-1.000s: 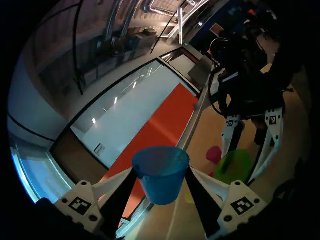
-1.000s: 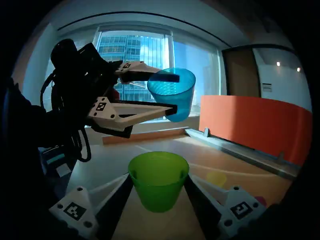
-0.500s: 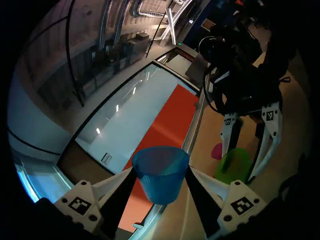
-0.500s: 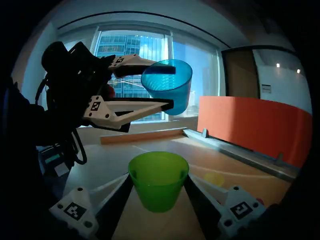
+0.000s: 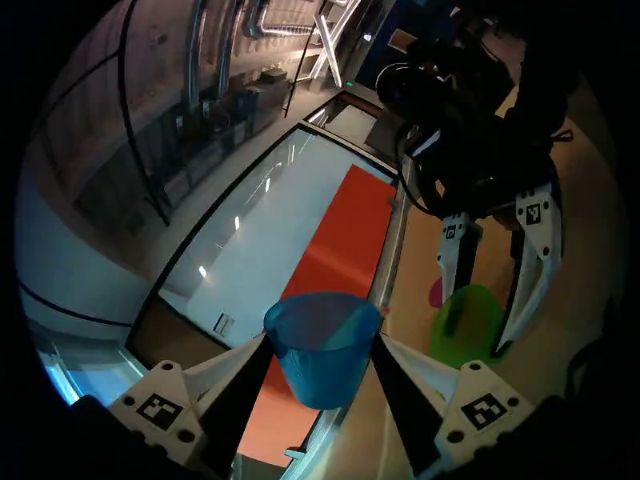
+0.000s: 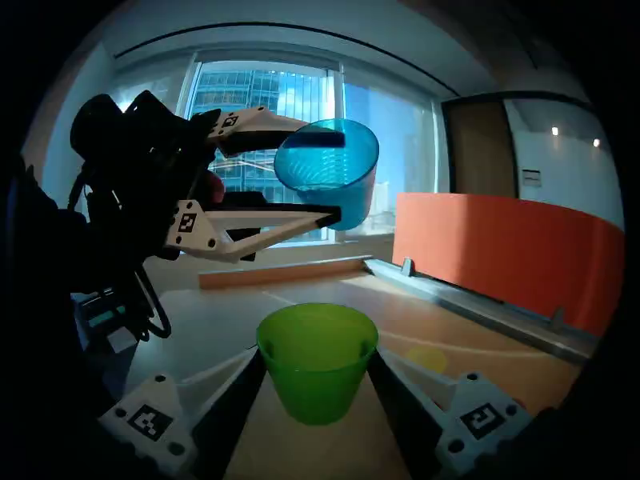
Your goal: Pour water
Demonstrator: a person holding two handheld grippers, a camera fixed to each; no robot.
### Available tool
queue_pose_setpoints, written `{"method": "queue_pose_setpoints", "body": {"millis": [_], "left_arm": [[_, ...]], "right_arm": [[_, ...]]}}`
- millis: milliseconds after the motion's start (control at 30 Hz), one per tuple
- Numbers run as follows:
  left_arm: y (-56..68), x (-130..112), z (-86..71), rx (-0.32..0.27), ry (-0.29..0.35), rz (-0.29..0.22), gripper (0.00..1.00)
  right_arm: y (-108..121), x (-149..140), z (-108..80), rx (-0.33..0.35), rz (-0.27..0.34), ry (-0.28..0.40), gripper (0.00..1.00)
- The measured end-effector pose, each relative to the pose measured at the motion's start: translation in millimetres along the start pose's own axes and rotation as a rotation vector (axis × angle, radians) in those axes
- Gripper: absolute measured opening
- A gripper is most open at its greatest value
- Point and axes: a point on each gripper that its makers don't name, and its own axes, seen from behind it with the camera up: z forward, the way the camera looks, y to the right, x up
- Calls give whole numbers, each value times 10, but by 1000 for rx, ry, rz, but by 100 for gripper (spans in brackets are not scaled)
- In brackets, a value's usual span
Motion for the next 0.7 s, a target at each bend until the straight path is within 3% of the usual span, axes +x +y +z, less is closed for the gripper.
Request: {"method": "queue_pose_setpoints", "body": {"millis": [700], "left_arm": [[-30,3,-37,17,-2,52,84]], "right_arm": [[-5,21,7,1,-15,-2,88]]}}
